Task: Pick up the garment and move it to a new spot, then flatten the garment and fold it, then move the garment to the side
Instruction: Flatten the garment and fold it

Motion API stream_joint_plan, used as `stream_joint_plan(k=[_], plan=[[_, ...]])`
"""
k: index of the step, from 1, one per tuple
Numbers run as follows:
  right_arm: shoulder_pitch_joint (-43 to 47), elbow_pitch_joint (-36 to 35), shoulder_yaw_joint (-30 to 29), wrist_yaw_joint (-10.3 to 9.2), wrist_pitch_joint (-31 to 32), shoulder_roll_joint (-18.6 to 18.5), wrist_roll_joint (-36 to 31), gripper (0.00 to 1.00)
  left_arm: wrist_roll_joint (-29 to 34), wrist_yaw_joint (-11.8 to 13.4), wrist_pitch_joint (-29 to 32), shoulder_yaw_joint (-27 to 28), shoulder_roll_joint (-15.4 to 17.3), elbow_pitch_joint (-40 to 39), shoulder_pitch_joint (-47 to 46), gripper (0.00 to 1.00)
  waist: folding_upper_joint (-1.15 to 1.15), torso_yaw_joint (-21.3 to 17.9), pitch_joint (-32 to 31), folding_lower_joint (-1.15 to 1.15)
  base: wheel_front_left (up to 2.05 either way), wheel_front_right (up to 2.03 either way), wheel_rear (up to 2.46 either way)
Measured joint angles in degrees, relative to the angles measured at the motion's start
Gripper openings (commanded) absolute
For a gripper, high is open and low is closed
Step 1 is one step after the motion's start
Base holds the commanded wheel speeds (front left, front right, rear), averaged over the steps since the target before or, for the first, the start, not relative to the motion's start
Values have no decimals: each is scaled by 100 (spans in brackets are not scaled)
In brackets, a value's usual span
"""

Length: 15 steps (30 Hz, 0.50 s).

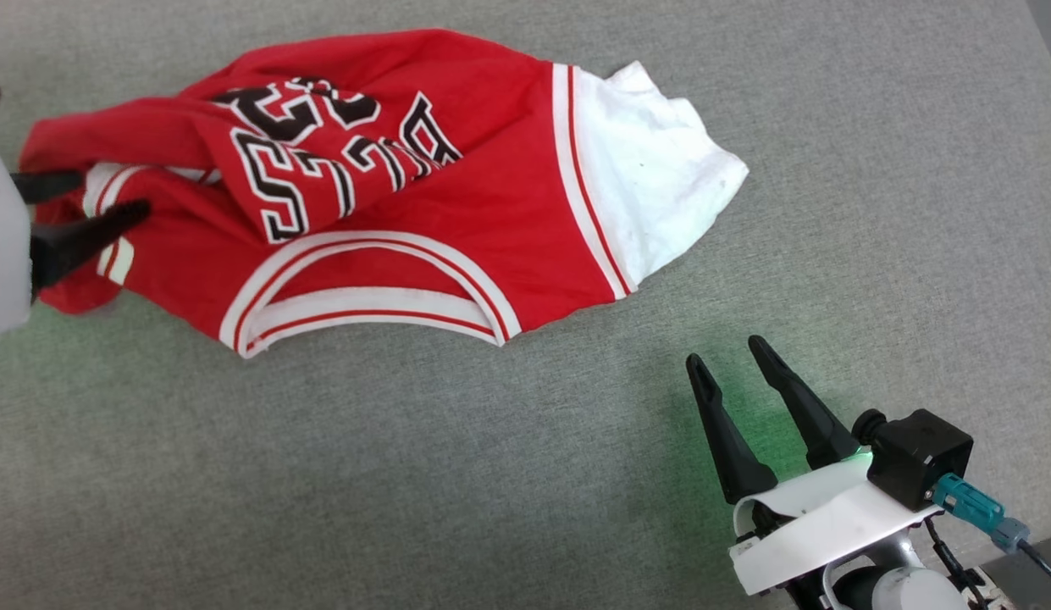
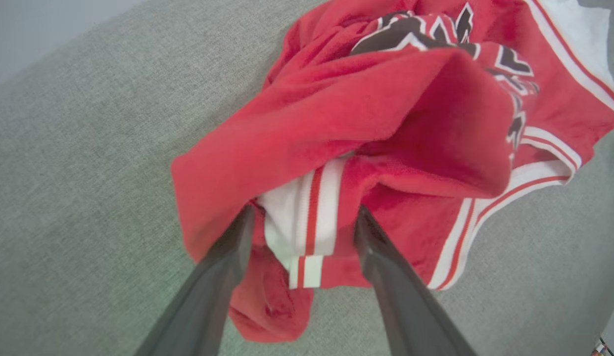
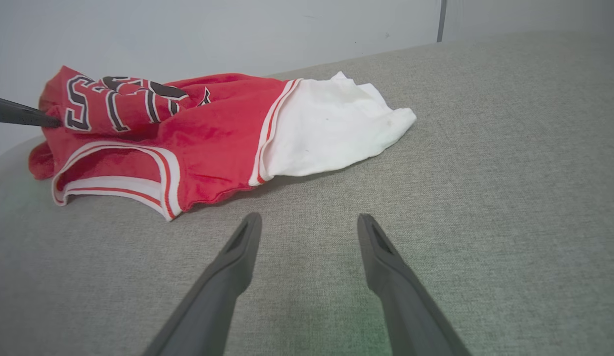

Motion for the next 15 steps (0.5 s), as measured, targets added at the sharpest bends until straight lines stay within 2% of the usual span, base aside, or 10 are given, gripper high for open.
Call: stream_joint_plan(k=[4,5,6,7,8,12,15], plan=[[14,12,15,1,-37,0,0,100,-114,12,186,-55,-116,240,-19,100,0,-18,5,0,0,0,0],[22,20,18,1,-37,0,1,100,-203,11,222,-58,-140,271,-2,86,0,-16,0,0,0,0,0],[23,25,18,0,-37,0,9,100,-241,4,225,-65,-157,270,21,47,0,-12,-5,0,0,0,0],[23,29,18,1,-37,1,9,100,-324,-14,209,-56,-183,263,48,30,0,-5,-11,0,0,0,0],[23,32,15,1,-36,0,8,100,-411,-24,157,-33,-218,255,65,0,0,6,-19,0,0,0,0],[23,26,-38,1,18,2,-13,100,-352,-45,-104,15,-208,60,76,0,0,72,-62,0,0,0,0],[26,11,-109,1,71,0,-48,100,-398,-53,-247,62,-66,-276,121,0,0,153,-115,0,0,0,0]])
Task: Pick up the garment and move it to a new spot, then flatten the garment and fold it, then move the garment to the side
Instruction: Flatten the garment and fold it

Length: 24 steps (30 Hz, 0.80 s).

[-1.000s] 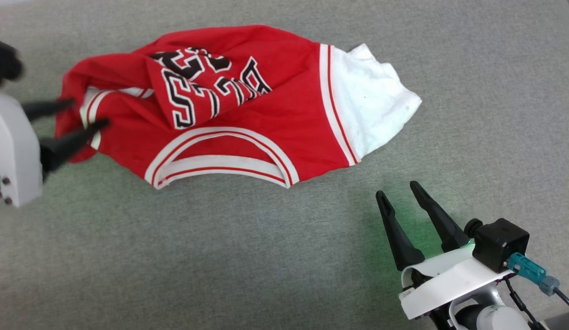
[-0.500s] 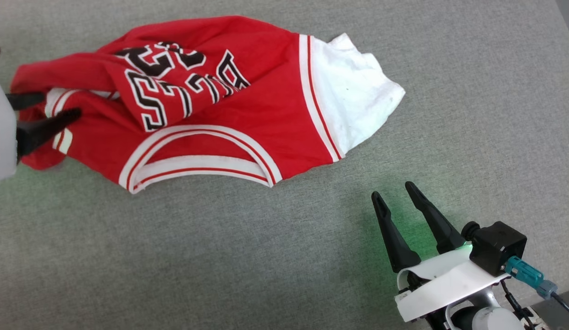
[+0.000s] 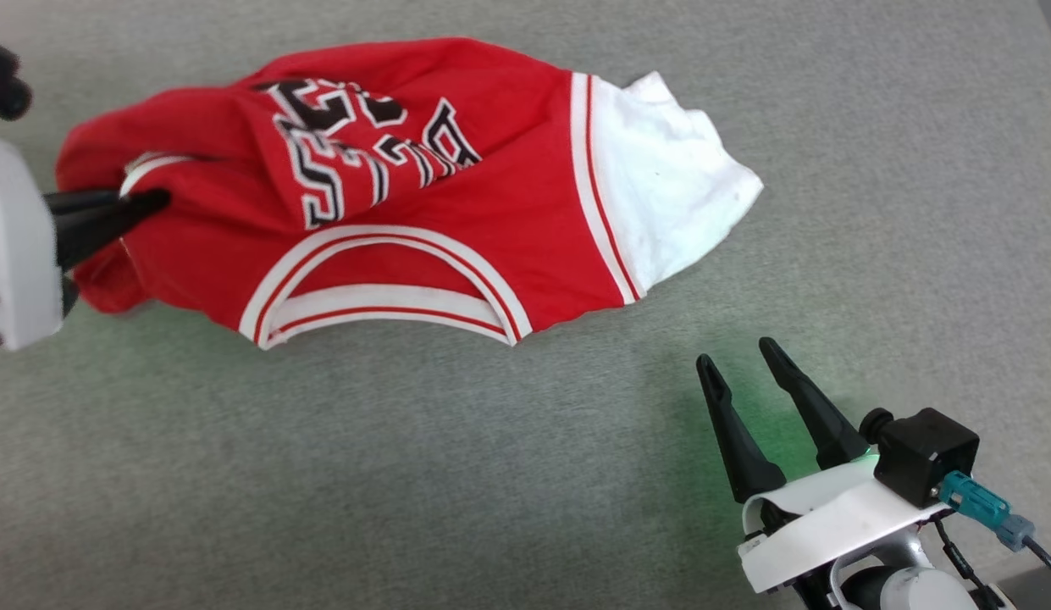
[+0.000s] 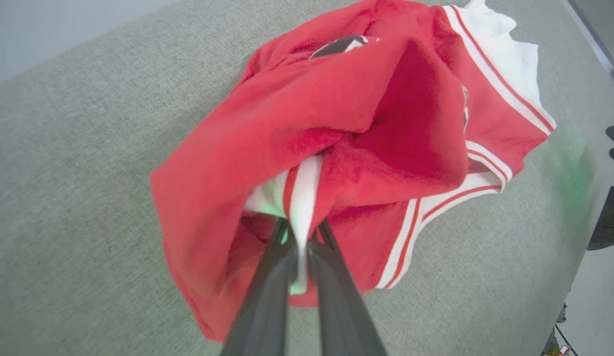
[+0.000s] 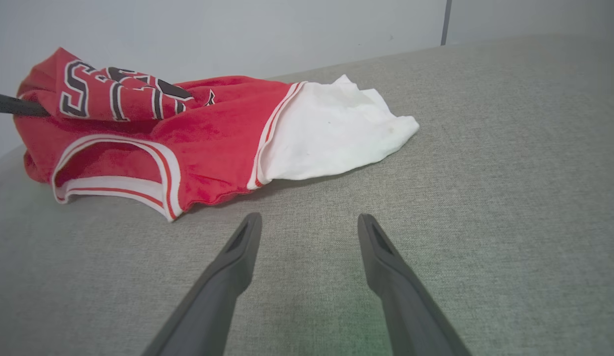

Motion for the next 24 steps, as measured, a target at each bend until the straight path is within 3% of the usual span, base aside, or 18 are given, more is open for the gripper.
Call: stream_joint_plan(k=[6,12,17,24], plan=[[2,-33,-38,0,145,1,-78,100,67,-16,-285,159,623,-662,24,0,0,243,-113,0,0,0,0],[-58,-63,-34,0,247,1,-111,100,1211,182,-677,-57,1111,-1035,195,0,0,464,-196,0,0,0,0],[-77,-100,-37,0,299,1,-130,100,1858,425,-1055,-479,968,-1363,738,0,0,545,-195,0,0,0,0],[-79,-158,-24,0,326,1,-136,100,1914,676,-1419,-650,205,-1470,1263,0,0,530,-138,0,0,0,0]])
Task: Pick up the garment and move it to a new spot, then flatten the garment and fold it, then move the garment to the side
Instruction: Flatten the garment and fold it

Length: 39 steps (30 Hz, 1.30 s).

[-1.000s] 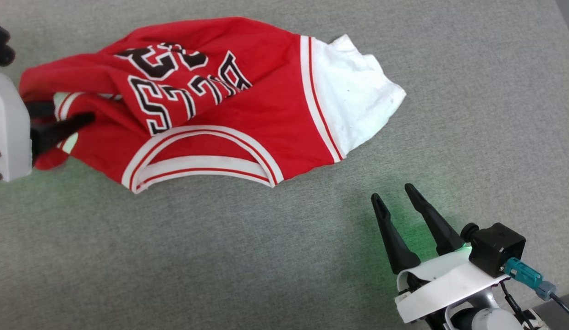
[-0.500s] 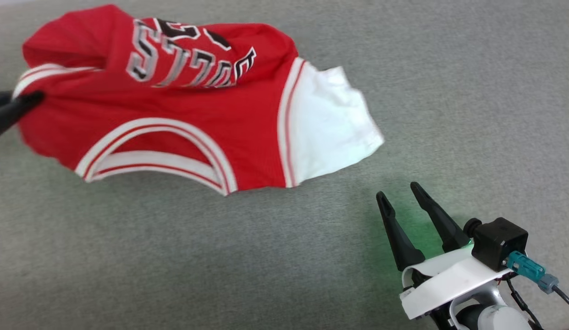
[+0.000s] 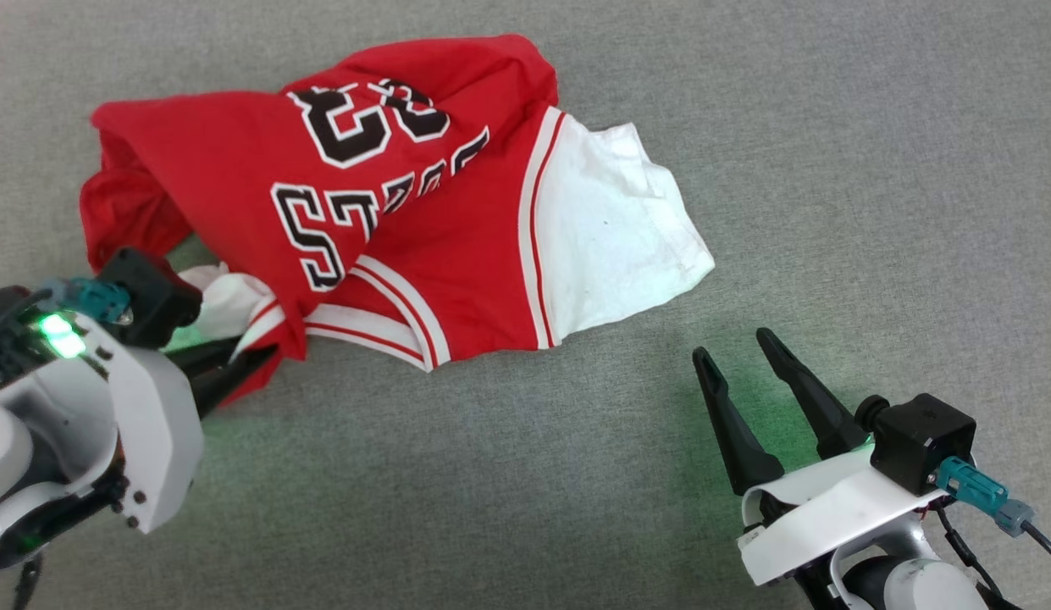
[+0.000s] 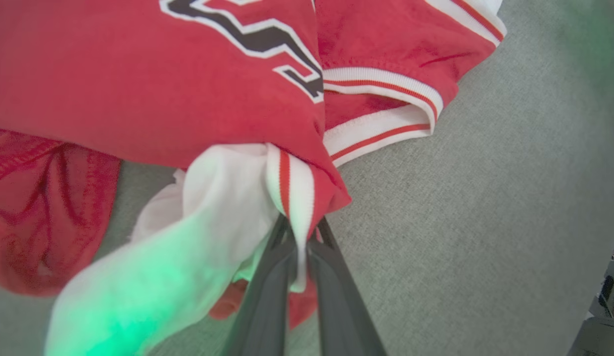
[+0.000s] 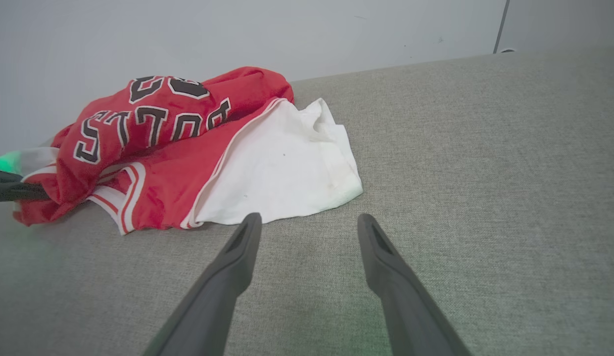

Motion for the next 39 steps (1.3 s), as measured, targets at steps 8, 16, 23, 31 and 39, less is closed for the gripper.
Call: stream_joint_plan(k=[8,16,23,31,39], plan=[[20,-30,-25,0,-7,0,-3,100,-810,-220,-258,205,87,337,156,100,0,-38,16,0,0,0,0],[69,58,-24,0,-68,0,45,100,-1711,-410,103,567,1083,-207,-23,100,0,9,-35,0,0,0,0],[-15,88,-11,0,-64,0,47,100,-2372,-525,591,758,1099,717,-244,100,0,15,-17,0,0,0,0],[-16,-33,-26,0,5,1,-14,100,-2503,-661,1257,611,293,2057,-391,100,0,-64,89,0,0,0,0],[37,-156,-65,0,46,0,-44,100,-2418,-687,1669,487,-42,2459,-526,93,0,-126,138,0,0,0,0]])
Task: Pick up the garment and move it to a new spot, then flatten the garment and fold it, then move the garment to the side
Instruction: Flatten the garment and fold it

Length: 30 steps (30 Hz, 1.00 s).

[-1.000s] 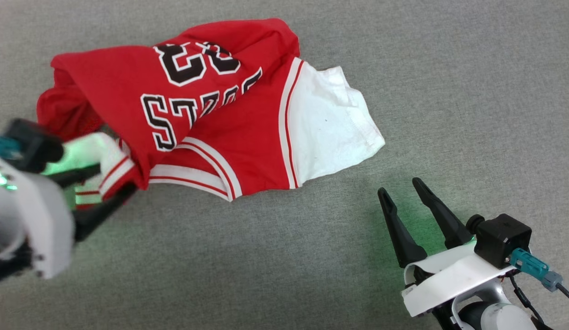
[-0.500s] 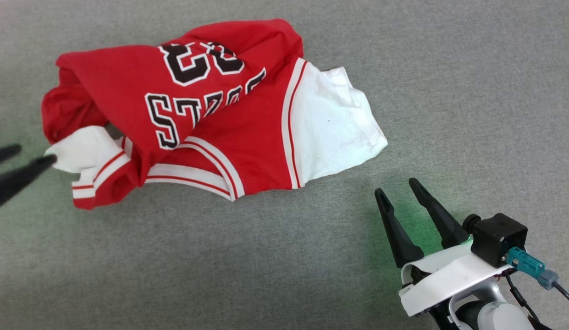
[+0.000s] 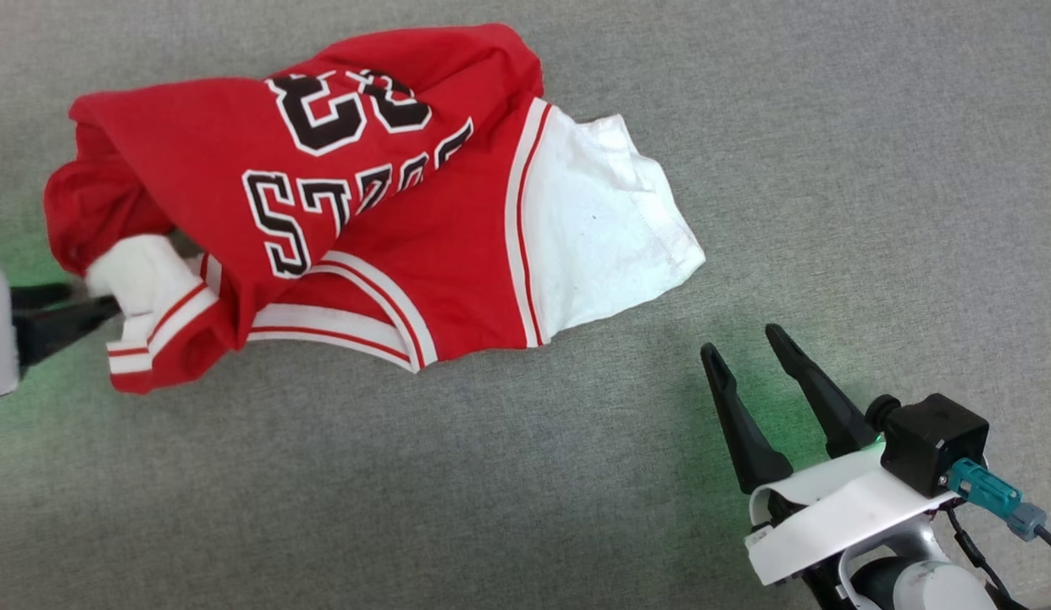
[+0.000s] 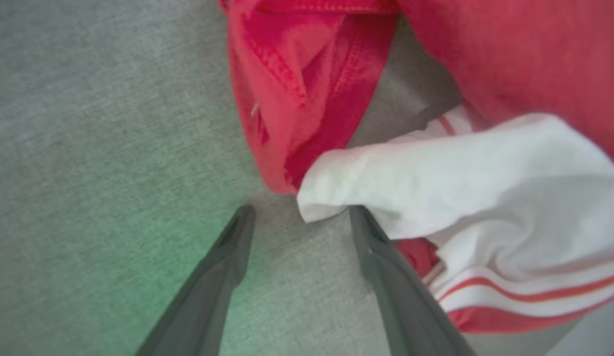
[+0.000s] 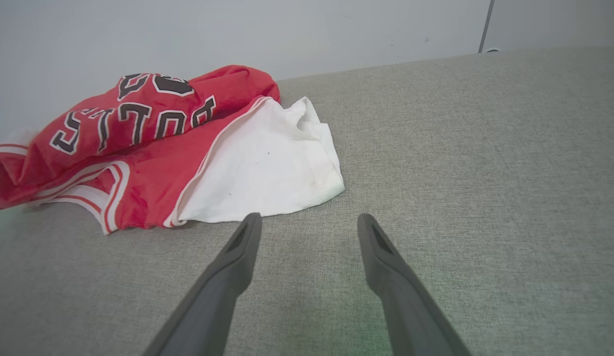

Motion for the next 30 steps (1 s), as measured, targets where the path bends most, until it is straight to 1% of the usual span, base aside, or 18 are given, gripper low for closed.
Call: stream_joint_plan(k=[1,2,3,4,6,8,9,10,11,15,19,26,30], plan=[[24,-5,-8,0,0,1,0,100,-113,0,-18,24,-24,-33,2,65,0,3,-6,0,0,0,0],[40,-8,-16,0,9,1,0,100,-231,0,-42,54,-58,-63,3,48,0,8,-14,0,0,0,0],[52,-7,-20,0,21,1,0,100,-308,0,-38,69,-80,-122,9,42,0,12,-26,0,0,0,0],[53,-9,-27,0,25,0,0,100,-377,0,-20,81,-91,-227,24,42,0,19,-37,0,0,0,0],[53,-26,-31,0,52,0,-1,100,-567,-8,-29,145,-96,-352,62,45,0,37,-60,0,0,0,0],[52,-42,-34,0,77,0,-4,100,-633,-7,-40,190,-73,-438,94,45,0,55,-83,0,0,0,0],[52,-54,-33,0,87,0,-14,100,-620,-7,-40,191,-65,-497,112,37,0,64,-92,0,0,0,0],[51,-59,-29,0,109,0,-29,100,-619,-7,-55,204,-68,-575,134,13,0,71,-101,0,0,0,0],[51,-65,-24,0,114,2,-40,100,-675,-7,-122,238,-97,-606,158,0,0,76,-110,0,0,0,0],[52,-87,-37,0,155,1,-42,100,-781,-7,-212,350,-159,-713,222,0,0,105,-147,0,0,0,0],[70,-99,-71,0,177,1,-42,100,-770,-7,-352,504,-110,-860,241,0,0,143,-193,0,0,0,0],[101,-101,-100,0,226,1,-42,100,-753,-8,-605,770,253,-1183,299,0,0,258,-326,0,0,0,0],[102,-94,-99,0,264,1,-42,100,-684,-8,-653,790,535,-1084,419,0,0,351,-396,0,0,0,0]])
